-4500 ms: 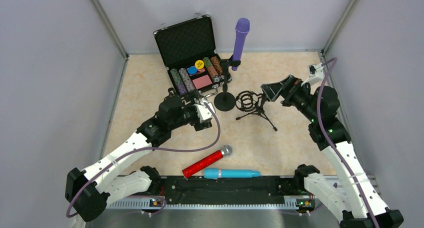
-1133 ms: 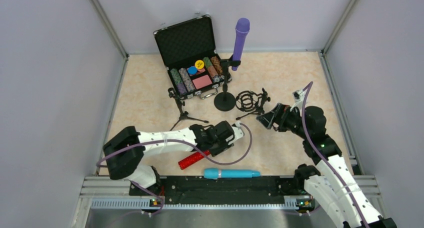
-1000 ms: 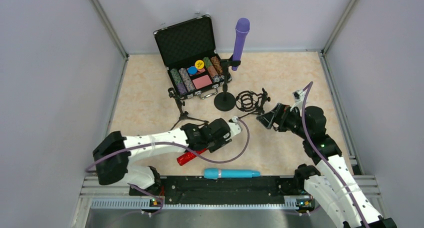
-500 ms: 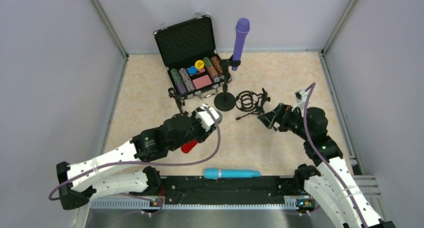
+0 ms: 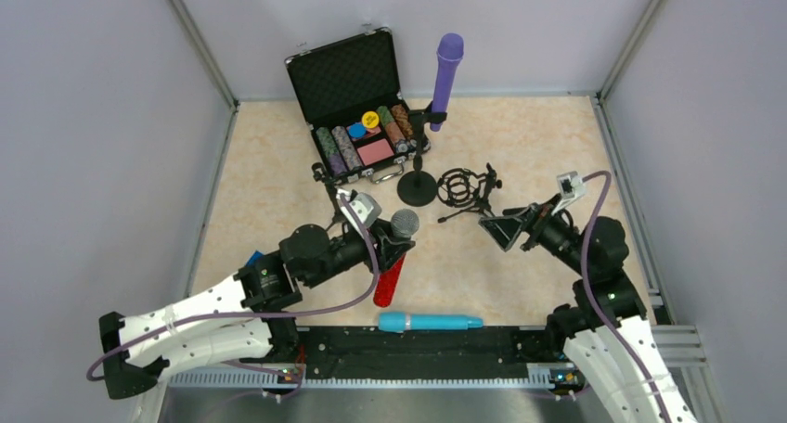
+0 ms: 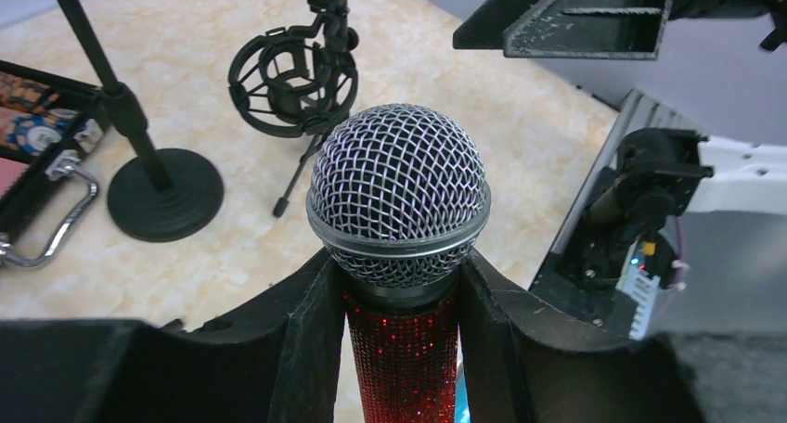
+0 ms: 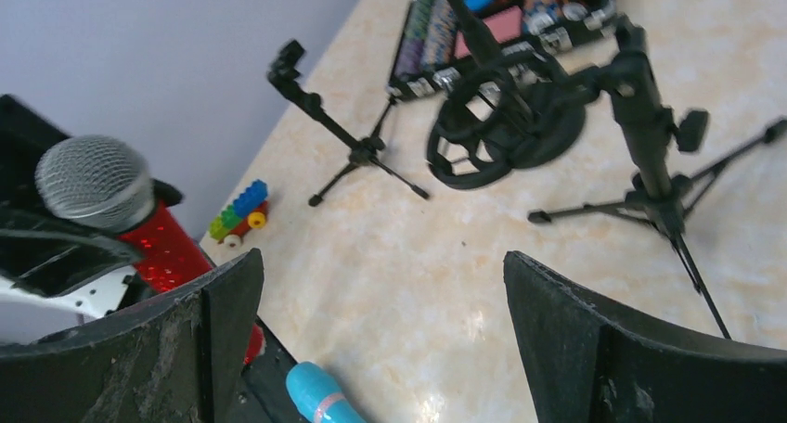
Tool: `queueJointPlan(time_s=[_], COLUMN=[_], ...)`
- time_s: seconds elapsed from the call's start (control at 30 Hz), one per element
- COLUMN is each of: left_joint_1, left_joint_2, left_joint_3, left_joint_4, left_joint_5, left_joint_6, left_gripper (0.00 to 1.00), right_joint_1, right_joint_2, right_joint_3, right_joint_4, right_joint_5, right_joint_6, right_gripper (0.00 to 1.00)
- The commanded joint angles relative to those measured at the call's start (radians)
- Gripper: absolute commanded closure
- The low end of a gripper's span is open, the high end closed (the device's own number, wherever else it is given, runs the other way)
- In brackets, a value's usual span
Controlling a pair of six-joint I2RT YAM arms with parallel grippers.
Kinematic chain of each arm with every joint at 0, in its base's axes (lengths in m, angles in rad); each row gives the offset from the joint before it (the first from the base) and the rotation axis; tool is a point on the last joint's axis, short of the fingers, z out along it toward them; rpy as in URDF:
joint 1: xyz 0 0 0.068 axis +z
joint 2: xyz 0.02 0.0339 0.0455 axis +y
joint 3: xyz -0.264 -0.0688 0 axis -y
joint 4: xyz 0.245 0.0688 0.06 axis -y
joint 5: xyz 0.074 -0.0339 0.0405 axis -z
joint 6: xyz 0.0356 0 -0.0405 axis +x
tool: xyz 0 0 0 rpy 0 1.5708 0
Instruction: Attach the microphones to the stand
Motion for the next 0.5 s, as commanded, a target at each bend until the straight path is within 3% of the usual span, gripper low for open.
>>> queueJointPlan(time_s=[0.0, 0.27, 0.47], left_joint_1=[0.001, 0.036, 0.095], left_joint_2=[-0.009, 0.026, 0.051], left_joint_3=[-0.047, -0.097, -0.138], left_joint_4=[0.218, 0.376, 0.501], left_joint_5=[0.032, 0.09, 0.183], left_joint_6=[-0.153, -0.301, -0.39], left_gripper=[1.0, 1.0, 1.0], right_joint_1=[0.004, 0.005, 0.011], right_joint_2=[-0.075, -0.094, -0.081], right_joint_3=[-0.047, -0.142, -0.266], right_joint_4=[0.179, 0.457, 0.747], right_joint_5=[-0.139, -0.325, -0.369], right_joint_6=[0.024, 0.156, 0.351], right_gripper=[0.03, 0.04, 0.04])
